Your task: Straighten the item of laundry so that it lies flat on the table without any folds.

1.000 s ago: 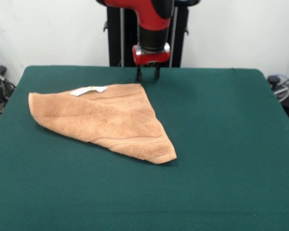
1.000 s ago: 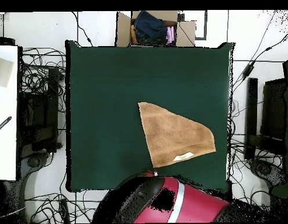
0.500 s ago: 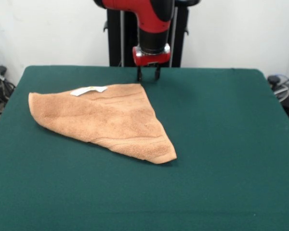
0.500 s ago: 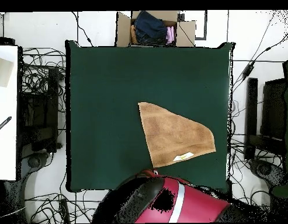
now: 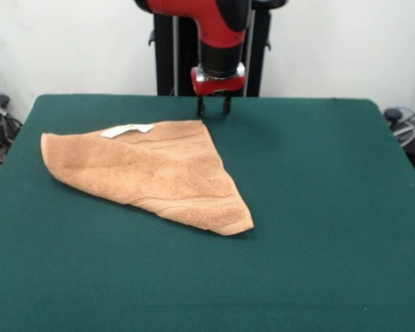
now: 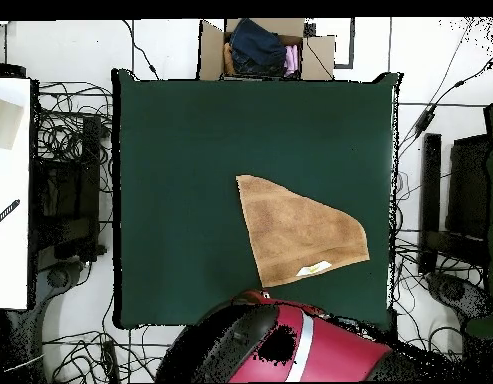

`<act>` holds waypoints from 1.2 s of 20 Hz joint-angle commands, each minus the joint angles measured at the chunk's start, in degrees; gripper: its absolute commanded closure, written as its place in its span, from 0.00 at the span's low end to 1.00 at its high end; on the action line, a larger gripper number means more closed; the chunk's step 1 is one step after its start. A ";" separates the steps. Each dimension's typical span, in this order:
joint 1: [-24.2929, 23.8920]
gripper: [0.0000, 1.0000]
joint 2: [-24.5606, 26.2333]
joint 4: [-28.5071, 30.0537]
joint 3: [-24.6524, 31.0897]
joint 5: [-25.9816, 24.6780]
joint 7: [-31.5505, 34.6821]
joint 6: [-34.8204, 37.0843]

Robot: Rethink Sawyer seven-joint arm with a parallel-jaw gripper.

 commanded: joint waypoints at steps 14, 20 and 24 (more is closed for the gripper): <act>4.52 0.00 -5.42 -8.51 3.50 3.21 8.31 12.26; 4.52 0.00 -6.30 -8.76 3.80 2.85 8.36 13.81; 4.05 0.00 -6.28 -8.69 3.85 1.93 8.18 12.97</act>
